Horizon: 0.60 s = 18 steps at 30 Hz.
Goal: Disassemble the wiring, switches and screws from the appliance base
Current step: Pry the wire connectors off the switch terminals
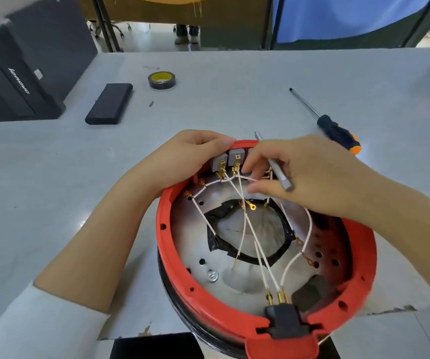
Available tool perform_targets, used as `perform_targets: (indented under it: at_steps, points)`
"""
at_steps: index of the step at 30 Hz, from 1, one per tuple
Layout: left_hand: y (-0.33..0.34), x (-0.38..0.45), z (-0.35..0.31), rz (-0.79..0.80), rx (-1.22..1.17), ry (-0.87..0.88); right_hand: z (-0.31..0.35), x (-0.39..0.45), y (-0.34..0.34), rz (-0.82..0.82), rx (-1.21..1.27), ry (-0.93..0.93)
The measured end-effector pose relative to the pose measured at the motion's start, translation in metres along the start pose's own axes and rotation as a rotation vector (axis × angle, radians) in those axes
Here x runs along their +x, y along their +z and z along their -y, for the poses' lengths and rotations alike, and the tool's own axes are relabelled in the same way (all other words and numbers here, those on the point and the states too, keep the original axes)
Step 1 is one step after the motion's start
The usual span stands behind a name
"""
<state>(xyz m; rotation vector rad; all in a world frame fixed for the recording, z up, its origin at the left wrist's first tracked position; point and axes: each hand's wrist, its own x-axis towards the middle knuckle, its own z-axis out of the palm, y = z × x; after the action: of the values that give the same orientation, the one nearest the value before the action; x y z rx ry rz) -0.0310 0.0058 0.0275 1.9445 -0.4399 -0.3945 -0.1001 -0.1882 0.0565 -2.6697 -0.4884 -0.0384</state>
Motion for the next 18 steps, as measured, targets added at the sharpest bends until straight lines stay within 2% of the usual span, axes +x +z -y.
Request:
perform_targets:
  at_steps: [2, 7, 9, 12, 14, 18]
  points:
    - [0.0, -0.001, -0.001, -0.023, 0.006, 0.001, 0.003, -0.003, 0.002, 0.006, -0.025, 0.0]
    - [0.0, -0.003, -0.002, -0.053, 0.021, 0.01, 0.014, -0.009, -0.006, -0.007, 0.135, -0.047]
    - [-0.001, -0.004, -0.003, -0.056, 0.016, 0.011, 0.016, -0.009, -0.005, -0.016, 0.041, -0.065]
    - [0.0, -0.004, -0.004, -0.071, 0.045, 0.017, 0.016, -0.01, -0.006, -0.115, -0.212, -0.063]
    - [-0.001, -0.003, -0.003, -0.083, 0.071, 0.017, 0.012, -0.012, -0.012, -0.154, -0.282, -0.039]
    - [-0.003, -0.006, 0.0, -0.097, 0.077, 0.031, 0.0, -0.023, -0.019, -0.123, -0.32, 0.062]
